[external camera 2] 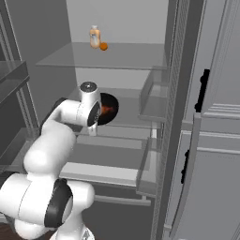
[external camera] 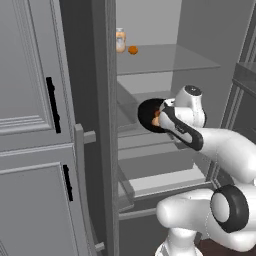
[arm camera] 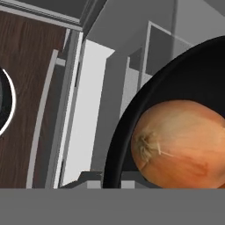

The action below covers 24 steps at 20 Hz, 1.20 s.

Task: Pick the chicken drumstick and onion from their plates and place them in the bowl. Then put the bowl in the fridge.

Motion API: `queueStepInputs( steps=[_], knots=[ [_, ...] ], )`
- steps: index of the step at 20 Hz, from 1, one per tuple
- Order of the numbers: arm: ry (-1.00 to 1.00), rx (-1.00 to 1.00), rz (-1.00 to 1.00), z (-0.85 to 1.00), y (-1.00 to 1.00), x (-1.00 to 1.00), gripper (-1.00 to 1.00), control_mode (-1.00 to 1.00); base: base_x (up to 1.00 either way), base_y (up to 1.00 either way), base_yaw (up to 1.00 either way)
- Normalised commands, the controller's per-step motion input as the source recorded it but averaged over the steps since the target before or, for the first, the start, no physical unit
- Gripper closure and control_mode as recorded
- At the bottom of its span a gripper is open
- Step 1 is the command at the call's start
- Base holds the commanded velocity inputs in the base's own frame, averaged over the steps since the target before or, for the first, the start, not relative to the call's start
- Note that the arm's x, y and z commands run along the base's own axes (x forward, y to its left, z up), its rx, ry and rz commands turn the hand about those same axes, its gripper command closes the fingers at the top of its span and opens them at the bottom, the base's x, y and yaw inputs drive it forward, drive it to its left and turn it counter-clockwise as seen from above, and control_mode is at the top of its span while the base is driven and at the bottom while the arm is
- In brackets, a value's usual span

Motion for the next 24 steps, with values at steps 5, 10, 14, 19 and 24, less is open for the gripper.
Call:
queueStepInputs(
  steps=[5,10,14,19,24],
  knots=[
    [0.00,0.00,0.05,-0.20,0.12,0.79,1.00,-1.00,0.00,0.00,0.00],
    [0.00,0.00,0.04,-0.34,0.06,0.54,1.00,-1.00,0.00,0.00,0.00],
    [0.00,0.00,0.04,-0.41,0.04,0.48,1.00,-1.00,0.00,0.00,0.00],
    [0.00,0.00,0.02,-0.10,0.01,0.67,1.00,-1.00,0.00,0.00,0.00],
    [0.00,0.00,0.00,-0.06,0.01,0.77,1.00,-1.00,0.00,0.00,0.00]
  ],
)
